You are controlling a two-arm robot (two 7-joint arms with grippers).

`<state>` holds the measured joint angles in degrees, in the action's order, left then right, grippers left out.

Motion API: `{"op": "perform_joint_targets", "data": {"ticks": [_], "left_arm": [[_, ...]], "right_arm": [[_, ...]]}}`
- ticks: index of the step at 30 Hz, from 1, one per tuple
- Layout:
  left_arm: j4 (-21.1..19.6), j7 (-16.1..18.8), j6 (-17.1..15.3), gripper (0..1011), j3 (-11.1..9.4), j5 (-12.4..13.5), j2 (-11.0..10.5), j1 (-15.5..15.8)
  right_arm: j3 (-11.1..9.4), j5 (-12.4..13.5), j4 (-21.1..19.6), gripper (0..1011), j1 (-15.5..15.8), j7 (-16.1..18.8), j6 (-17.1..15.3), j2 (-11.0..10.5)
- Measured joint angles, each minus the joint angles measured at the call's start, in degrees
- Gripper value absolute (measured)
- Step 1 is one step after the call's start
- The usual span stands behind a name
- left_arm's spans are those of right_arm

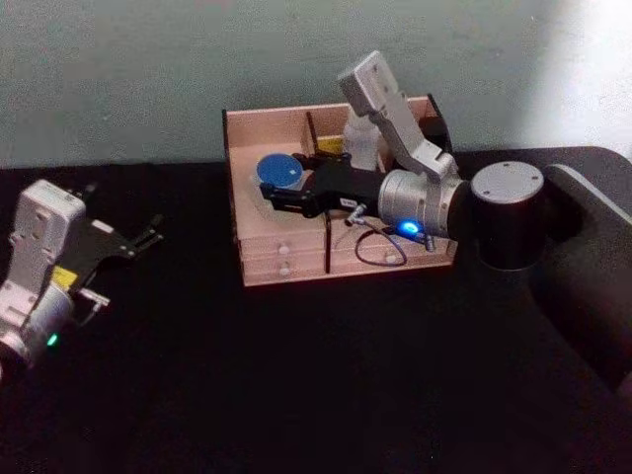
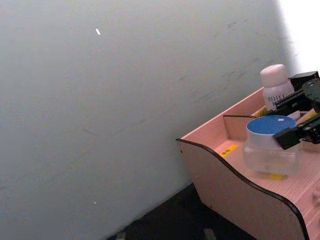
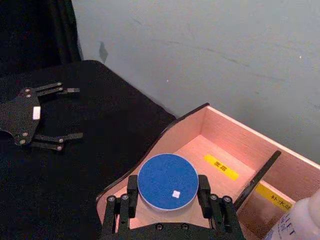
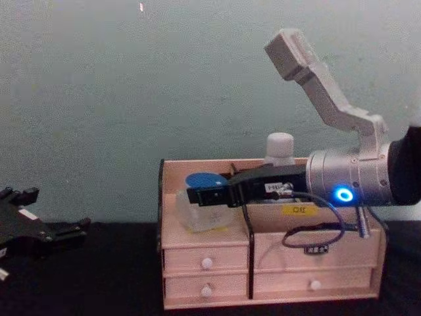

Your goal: Pick up the facial cleanser and watermelon frost from the table and place them into the tiered storage box.

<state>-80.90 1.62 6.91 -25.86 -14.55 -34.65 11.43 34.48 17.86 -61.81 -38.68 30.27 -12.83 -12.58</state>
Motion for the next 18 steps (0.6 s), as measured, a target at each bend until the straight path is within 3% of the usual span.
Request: {"op": "perform_joint_targets", "data": {"ticks": [18], "left_arm": [[0.0, 0.0, 0.0, 1001, 0.0, 0.0, 0.0, 0.0]], "right_arm": [[-0.5, -0.4, 1.5, 715, -0.3, 0.1, -0.4, 0.7]]}}
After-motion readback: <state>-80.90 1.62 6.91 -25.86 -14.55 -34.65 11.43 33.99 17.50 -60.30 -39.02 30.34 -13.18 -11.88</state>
